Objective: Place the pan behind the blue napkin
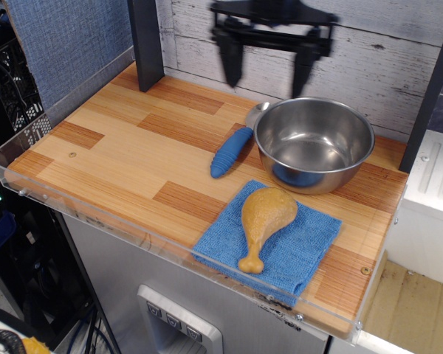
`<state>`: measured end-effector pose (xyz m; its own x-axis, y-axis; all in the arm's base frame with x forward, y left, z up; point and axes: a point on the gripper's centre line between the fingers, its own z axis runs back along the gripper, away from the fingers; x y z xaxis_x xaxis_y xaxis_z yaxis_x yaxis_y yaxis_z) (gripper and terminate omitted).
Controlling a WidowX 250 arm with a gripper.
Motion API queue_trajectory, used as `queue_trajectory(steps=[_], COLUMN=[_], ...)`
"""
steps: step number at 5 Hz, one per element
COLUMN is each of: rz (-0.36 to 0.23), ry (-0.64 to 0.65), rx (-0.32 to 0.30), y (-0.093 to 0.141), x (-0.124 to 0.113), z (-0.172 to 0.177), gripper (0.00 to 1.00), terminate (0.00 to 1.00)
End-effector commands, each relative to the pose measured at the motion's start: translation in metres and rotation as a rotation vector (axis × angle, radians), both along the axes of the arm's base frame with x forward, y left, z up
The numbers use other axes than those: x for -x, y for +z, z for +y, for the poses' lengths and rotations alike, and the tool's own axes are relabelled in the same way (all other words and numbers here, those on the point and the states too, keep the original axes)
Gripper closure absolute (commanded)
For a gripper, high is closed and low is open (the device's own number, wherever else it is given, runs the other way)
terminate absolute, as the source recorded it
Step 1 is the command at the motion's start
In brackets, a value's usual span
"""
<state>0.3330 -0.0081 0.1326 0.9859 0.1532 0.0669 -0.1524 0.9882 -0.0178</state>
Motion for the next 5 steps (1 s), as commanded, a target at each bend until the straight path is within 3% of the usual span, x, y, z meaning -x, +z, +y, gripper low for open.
queue_trajectory(steps=[1,5], rz=[-0.086,-0.068], ry=[-0.071,-0.091], rx=[-0.001,-0.034], y=[0.038,0.034], x=[0.007,0.012], z=[0.043,0.053], gripper=[0.0,0.0], terminate=[0.0,0.0])
